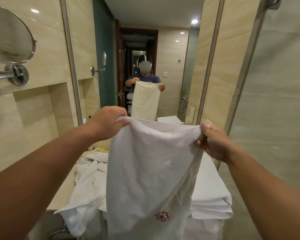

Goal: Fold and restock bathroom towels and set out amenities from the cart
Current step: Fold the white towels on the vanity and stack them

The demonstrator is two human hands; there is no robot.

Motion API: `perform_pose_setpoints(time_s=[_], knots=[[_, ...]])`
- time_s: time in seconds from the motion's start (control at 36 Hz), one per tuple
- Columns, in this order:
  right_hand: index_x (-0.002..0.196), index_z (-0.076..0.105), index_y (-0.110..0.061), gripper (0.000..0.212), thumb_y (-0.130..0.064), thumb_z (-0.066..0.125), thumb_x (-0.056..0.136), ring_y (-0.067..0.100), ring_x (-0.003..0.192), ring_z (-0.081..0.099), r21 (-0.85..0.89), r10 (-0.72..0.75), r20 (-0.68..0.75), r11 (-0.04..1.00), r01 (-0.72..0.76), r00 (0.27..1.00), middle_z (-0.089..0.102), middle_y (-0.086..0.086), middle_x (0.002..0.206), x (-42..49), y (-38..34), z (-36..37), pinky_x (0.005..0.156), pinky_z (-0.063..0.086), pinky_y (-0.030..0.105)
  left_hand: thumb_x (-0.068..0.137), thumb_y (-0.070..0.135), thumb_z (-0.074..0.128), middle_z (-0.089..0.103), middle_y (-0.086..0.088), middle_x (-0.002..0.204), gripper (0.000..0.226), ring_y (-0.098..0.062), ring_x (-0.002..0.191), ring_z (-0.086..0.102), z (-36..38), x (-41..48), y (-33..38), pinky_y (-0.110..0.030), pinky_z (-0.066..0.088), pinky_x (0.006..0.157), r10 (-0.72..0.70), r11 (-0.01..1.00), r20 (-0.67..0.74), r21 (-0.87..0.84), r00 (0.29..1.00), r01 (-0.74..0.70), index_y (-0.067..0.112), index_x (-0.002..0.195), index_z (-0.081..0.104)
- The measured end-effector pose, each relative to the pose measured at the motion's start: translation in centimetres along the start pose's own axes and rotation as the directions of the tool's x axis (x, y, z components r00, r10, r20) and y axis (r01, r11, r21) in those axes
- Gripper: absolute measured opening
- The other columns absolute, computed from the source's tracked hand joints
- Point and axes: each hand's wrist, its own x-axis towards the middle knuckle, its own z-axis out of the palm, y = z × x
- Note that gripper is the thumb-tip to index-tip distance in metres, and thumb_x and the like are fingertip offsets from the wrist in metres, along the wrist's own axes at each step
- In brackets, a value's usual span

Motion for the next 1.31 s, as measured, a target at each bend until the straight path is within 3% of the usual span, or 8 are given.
perform_pose_setpoints(time_s=[0.08,0.22,0.42,0.56,0.78,0.92,1.11,1.31], knots=[[0.122,0.053,-0.012,0.016,-0.012,0.051,0.106,0.024,0.098,0.056,0.022,-0.083,0.049,0.996,0.082,0.995,0.055,0.02,0.133,0.5,1.0,-0.3,0.073,0.059,0.029,0.103,0.031,0.058,0.06,0.006,0.08,0.018,-0.013,0.078,0.056,0.0,0.0,-0.4,-0.028,0.038,0.063,-0.039,0.998,-0.07,-0.058,0.997,0.035,0.02,0.089,0.063],[0.133,0.05,-0.019,0.056,0.018,0.059,0.092,0.029,0.091,0.065,0.051,-0.228,0.06,0.973,0.225,0.972,0.061,0.018,0.114,0.3,2.3,-0.5,0.079,0.064,0.046,0.104,0.023,0.057,0.06,0.0,0.08,0.018,-0.015,0.076,0.055,0.0,0.0,-0.7,-0.028,0.039,0.062,-0.079,0.989,-0.118,-0.133,0.99,0.063,0.017,0.087,0.062],[0.096,0.071,-0.02,0.028,0.007,0.072,0.089,0.028,0.077,0.074,-0.433,-0.445,0.048,0.798,0.42,0.894,0.072,0.009,0.107,0.7,3.9,-0.8,0.069,0.065,0.042,0.104,0.019,0.056,0.061,-0.001,0.079,0.019,-0.015,0.077,0.056,0.4,0.1,-1.3,-0.027,0.038,0.062,-0.124,0.98,-0.144,-0.173,0.982,0.099,0.018,0.085,0.061],[0.098,0.064,-0.034,0.049,0.013,0.067,0.085,0.02,0.108,0.061,-0.652,-0.653,0.236,0.442,0.616,0.72,0.058,-0.026,0.119,0.5,5.0,-0.3,0.078,0.062,0.035,0.104,0.021,0.056,0.062,-0.001,0.081,0.018,-0.016,0.078,0.056,0.6,0.5,-1.5,-0.028,0.04,0.064,-0.158,0.975,-0.14,-0.179,0.977,0.131,0.016,0.089,0.062],[0.105,0.078,-0.023,0.023,-0.005,0.071,0.091,0.017,0.109,0.063,-0.677,-0.587,0.597,-0.003,0.736,0.547,0.067,-0.005,0.125,-0.1,5.2,0.6,0.089,0.056,0.028,0.106,0.022,0.053,0.059,-0.002,0.082,0.022,-0.015,0.076,0.052,0.7,0.9,-2.4,-0.026,0.034,0.06,-0.264,0.956,-0.109,-0.162,0.958,0.245,0.02,0.085,0.056],[0.096,0.078,-0.025,0.026,-0.001,0.071,0.09,0.011,0.104,0.06,-0.697,-0.454,0.621,0.051,0.715,0.638,0.069,-0.008,0.118,0.2,4.8,1.1,0.092,0.057,0.029,0.107,0.022,0.052,0.06,-0.002,0.086,0.02,-0.015,0.079,0.053,1.2,0.9,-3.1,-0.027,0.036,0.062,-0.281,0.951,-0.101,-0.161,0.954,0.263,0.019,0.088,0.058],[0.078,0.065,-0.038,0.039,-0.001,0.069,0.089,0.018,0.134,0.048,-0.731,-0.331,0.621,0.081,0.678,0.71,0.048,-0.008,0.156,1.1,4.9,1.5,0.103,0.041,0.022,0.106,0.023,0.053,0.06,0.001,0.085,0.02,-0.013,0.079,0.053,1.8,1.2,-3.8,-0.026,0.037,0.063,-0.28,0.952,-0.092,-0.152,0.956,0.264,0.021,0.087,0.057],[0.086,0.069,-0.032,0.038,0.003,0.056,0.087,0.008,0.084,0.056,-0.794,-0.121,0.568,0.179,0.58,0.814,0.06,-0.016,0.089,1.7,5.2,2.3,0.069,0.045,0.019,0.106,0.023,0.055,0.06,0.002,0.085,0.019,-0.014,0.081,0.055,2.1,1.6,-4.3,-0.028,0.04,0.066,-0.246,0.963,-0.105,-0.137,0.963,0.231,0.022,0.087,0.057]])
